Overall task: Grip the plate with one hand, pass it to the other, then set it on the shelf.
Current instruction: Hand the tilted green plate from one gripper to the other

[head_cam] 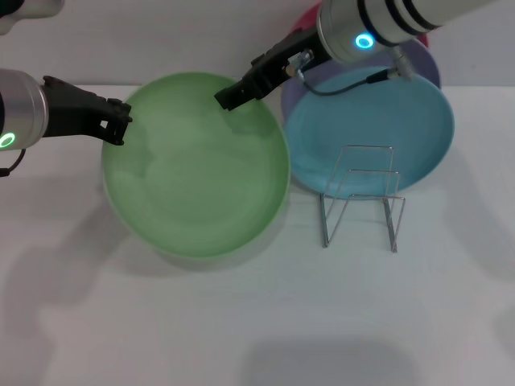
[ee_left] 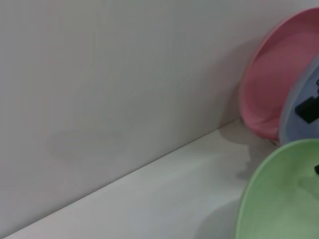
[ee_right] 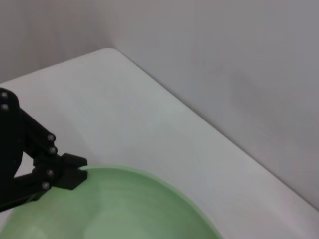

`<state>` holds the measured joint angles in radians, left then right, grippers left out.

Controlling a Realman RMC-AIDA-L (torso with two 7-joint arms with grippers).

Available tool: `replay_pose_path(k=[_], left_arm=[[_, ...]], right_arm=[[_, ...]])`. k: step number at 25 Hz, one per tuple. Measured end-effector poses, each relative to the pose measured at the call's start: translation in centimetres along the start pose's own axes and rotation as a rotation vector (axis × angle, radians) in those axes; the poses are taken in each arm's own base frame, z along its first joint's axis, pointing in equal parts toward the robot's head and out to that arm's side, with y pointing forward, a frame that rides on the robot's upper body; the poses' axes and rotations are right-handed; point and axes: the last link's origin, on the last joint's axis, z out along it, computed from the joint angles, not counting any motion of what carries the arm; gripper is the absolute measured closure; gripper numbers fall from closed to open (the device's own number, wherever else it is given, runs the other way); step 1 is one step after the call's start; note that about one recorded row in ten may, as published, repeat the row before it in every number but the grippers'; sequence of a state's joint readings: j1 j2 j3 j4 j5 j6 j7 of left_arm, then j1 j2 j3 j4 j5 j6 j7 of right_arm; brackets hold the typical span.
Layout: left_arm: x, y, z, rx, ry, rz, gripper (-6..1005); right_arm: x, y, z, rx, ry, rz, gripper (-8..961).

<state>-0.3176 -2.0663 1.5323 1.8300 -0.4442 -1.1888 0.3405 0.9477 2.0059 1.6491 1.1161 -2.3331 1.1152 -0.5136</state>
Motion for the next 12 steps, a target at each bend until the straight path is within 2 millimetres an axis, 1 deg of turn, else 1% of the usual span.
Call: replay_pose_path(k=[2, 5, 9, 12], left_arm=[[0.05, 0.15, 0.00, -0.010, 0.004, -0.004, 943], [0.07, 0.20, -0.01, -0.015, 0.005, -0.006, 942], [0.07, 0.20, -0.01, -0.016, 0.005, -0.006, 940], [0.06, 0.20, -0.01, -0.016, 0.004, -0.006, 939]], right_arm=[[0.15, 0.08, 0.59, -0.006, 0.011, -0.005, 136], [0.15, 0.23, 0.95, -0.011, 0.018, -0.005, 136], [-0.06, 0.10, 1.07, -0.006, 0.009, -0.002, 136], [-0.05, -0.10, 1.12, 0.005, -0.003, -0.008, 221]])
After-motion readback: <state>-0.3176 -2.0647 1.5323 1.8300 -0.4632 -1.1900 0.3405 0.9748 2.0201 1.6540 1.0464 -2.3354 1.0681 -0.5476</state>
